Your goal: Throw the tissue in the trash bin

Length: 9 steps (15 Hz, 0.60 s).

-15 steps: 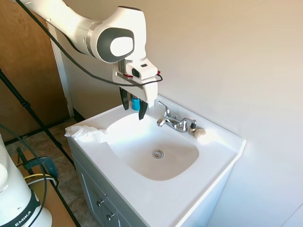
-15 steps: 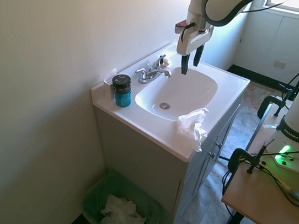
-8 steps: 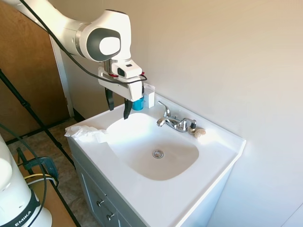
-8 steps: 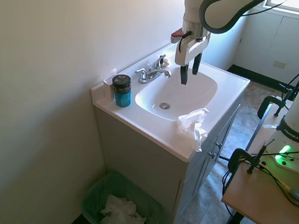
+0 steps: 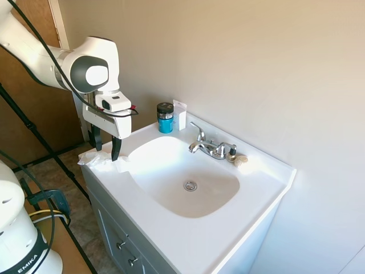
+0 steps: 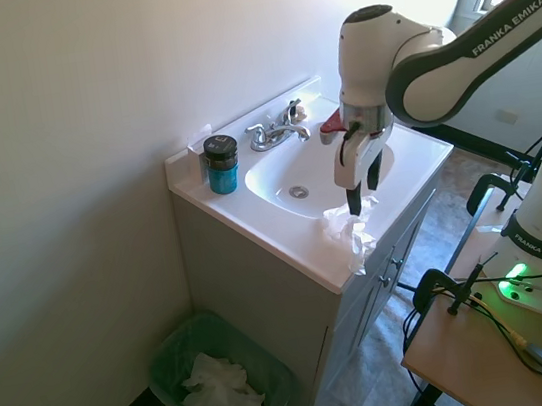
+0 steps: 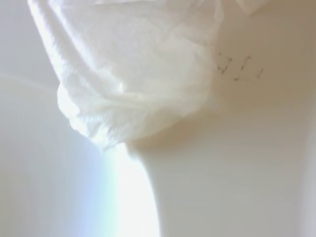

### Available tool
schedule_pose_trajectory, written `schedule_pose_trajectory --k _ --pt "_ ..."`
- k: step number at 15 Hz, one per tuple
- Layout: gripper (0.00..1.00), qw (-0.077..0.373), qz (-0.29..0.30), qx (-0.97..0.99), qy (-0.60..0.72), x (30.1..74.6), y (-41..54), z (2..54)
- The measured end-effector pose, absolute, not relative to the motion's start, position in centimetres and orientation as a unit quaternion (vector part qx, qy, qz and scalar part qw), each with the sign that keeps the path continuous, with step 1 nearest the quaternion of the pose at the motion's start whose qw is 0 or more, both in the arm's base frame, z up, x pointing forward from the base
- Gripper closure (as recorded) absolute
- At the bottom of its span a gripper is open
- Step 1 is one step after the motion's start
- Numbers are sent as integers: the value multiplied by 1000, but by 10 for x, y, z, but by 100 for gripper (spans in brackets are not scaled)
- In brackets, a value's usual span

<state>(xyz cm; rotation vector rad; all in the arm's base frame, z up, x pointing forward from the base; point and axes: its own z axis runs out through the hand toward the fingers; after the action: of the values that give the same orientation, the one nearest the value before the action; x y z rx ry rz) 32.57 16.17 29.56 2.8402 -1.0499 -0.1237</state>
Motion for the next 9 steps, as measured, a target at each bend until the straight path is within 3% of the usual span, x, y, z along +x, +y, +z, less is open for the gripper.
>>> schedule_pose_trajectory --k 5,6,9 --pt "0 48 -43 937 -342 321 186 268" --pt "100 47 -45 937 -344 321 187 261" --pt "100 50 -50 933 -354 322 188 241"
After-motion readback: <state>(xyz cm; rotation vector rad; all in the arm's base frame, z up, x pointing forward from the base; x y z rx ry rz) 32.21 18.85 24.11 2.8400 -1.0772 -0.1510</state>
